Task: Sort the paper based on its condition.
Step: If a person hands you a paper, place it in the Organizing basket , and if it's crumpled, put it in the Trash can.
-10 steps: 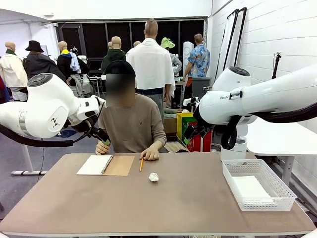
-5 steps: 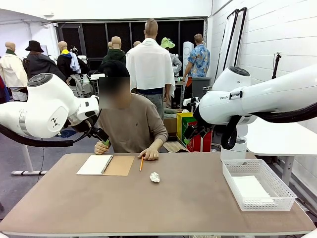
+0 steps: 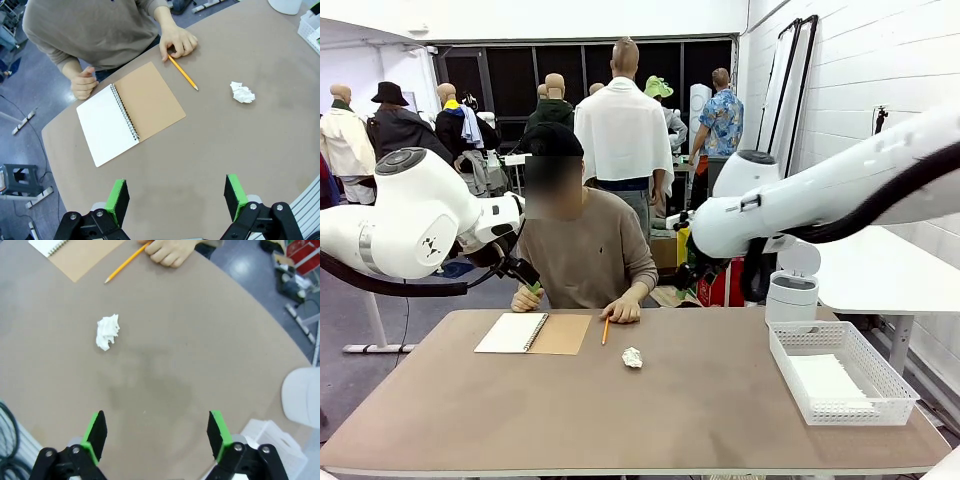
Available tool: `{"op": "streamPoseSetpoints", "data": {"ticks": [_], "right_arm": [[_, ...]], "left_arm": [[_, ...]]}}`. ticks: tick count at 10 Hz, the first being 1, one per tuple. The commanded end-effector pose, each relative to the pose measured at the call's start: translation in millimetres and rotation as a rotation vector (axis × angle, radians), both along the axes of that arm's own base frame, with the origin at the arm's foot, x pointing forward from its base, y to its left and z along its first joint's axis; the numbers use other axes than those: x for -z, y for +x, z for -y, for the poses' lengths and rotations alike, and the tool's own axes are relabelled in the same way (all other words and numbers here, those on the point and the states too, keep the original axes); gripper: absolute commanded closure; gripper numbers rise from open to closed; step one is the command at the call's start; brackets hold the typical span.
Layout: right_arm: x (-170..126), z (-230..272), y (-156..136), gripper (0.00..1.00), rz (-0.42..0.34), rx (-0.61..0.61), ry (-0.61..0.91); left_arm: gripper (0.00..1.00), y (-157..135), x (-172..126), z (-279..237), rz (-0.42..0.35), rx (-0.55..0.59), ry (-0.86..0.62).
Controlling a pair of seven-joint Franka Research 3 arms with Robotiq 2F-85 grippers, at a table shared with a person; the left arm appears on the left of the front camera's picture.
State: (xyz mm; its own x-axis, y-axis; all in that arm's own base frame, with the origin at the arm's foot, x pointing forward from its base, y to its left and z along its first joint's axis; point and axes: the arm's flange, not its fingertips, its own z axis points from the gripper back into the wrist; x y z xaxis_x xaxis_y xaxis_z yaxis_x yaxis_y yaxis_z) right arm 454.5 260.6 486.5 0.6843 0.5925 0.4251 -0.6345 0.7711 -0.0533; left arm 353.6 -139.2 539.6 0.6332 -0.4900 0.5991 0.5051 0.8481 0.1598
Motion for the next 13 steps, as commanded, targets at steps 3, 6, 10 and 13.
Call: {"op": "streamPoseSetpoints", "data": {"ticks": [3,6,10,13], "right_arm": [[42,-42,32,0.00,-0.053,-0.015,-0.035],[66,-59,38,0.00,-0.098,-0.025,-0.027],[70,-57,35,0.00,-0.111,-0.040,-0.023],[70,-57,35,0.00,-0.111,-0.040,-0.023]], "left_arm": [[0.00,0,1,-2,-0.001,0.000,-0.002],[0.00,0,1,-2,-0.001,0.000,-0.002],[0.00,0,1,-2,-0.001,0.000,-0.002],[0.00,0,1,-2,-0.001,0.000,-0.002]]}}
